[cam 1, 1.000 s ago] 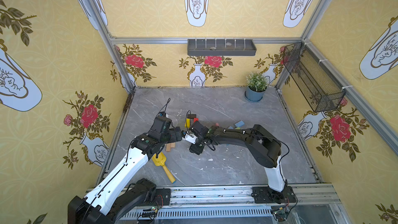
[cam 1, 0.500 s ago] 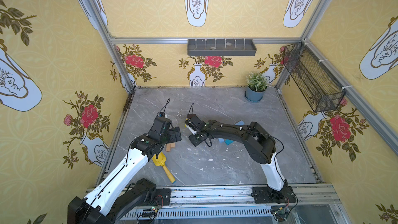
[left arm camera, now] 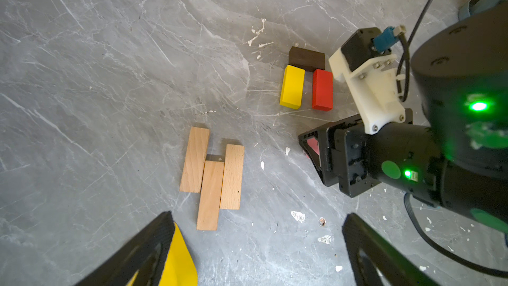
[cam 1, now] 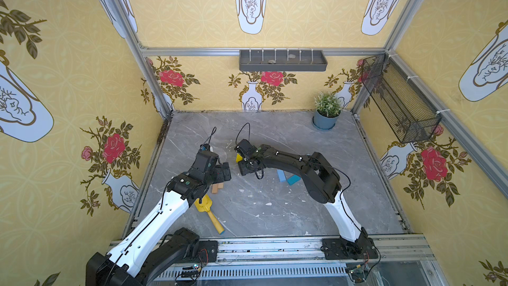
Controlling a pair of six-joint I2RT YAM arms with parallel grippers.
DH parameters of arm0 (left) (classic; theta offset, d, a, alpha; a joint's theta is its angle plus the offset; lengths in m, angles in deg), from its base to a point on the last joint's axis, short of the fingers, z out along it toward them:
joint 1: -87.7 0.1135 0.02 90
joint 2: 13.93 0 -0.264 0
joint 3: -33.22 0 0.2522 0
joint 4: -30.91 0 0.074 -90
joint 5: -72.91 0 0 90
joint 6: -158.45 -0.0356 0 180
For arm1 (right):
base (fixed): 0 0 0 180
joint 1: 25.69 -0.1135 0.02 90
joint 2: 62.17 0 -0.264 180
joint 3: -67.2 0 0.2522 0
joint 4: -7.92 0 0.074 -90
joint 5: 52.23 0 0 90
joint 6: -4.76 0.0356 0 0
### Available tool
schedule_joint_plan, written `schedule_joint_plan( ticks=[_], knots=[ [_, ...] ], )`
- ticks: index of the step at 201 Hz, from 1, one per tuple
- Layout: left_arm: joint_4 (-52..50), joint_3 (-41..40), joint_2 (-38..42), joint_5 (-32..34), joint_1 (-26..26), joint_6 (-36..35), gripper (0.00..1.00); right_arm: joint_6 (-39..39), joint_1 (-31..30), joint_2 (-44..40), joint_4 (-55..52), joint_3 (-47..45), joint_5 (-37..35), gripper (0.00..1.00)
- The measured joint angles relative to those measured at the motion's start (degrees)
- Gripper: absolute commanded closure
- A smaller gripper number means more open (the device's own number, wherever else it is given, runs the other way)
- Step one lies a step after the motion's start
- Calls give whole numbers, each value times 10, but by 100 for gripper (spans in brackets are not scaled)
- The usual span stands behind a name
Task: Assemble the number 8 with building blocks
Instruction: Move the building block to the center of the board.
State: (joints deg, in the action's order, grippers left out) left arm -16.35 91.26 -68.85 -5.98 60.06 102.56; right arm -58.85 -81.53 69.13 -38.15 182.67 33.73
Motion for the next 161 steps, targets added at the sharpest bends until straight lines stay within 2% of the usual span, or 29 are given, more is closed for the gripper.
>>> schedule_joint_plan(
  ticks=[12, 35, 96, 161],
  knots=[
    [0, -1, 1, 0, 0, 0, 2, 9, 3, -1, 4, 0, 16, 16],
    [0, -2, 2, 2, 0, 0, 2, 24, 12, -7, 14, -5, 47, 13],
    [1, -4, 2, 2, 0, 4, 2, 57, 37, -60, 58, -86, 121, 13],
    [1, -4, -3, 2, 0, 4, 2, 72, 37, -72, 90, -112, 171, 17]
  ],
)
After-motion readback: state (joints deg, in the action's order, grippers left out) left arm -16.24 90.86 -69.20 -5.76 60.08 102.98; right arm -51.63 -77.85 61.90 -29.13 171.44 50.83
